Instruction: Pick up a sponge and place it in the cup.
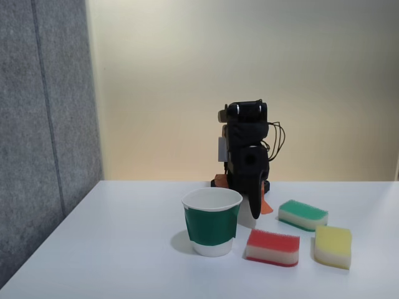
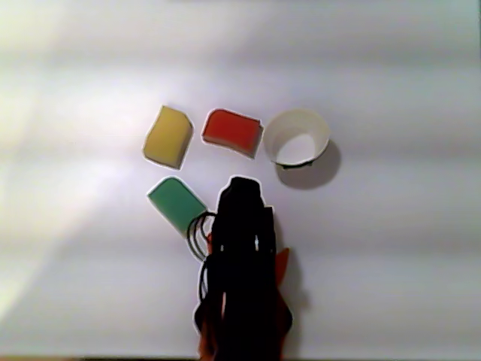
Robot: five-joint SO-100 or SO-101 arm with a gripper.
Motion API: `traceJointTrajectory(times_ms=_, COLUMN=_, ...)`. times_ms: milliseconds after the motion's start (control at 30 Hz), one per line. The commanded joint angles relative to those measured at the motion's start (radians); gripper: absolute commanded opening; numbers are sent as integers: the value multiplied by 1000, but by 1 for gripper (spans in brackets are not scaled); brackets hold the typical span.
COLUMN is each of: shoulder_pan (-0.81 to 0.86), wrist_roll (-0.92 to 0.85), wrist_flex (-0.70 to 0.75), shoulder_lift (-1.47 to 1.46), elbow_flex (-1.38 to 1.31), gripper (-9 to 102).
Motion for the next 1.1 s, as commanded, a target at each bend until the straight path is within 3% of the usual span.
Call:
traceJointTrajectory(times_ms=0, shoulder_pan=12, wrist_roll=9, wrist_flex=18, shoulder_lift=14, elbow_flex=44, gripper=1)
traceJointTrajectory(times_ms=567, shoulder_pan=12, wrist_roll=9, wrist_flex=18, shoulder_lift=14, elbow_flex=44, gripper=1)
traceJointTrajectory(times_ms=633, shoulder_pan=15, wrist_roll=8, wrist_flex=18, shoulder_lift=14, elbow_flex=44, gripper=8)
traceJointTrajectory(times_ms=800, shoulder_pan=18, wrist_roll=8, wrist_flex=18, shoulder_lift=14, elbow_flex=44, gripper=10)
traceJointTrajectory(times_ms=1067, shoulder_pan=-15, wrist_roll=17, wrist_flex=18, shoulder_lift=12, elbow_flex=46, gripper=6)
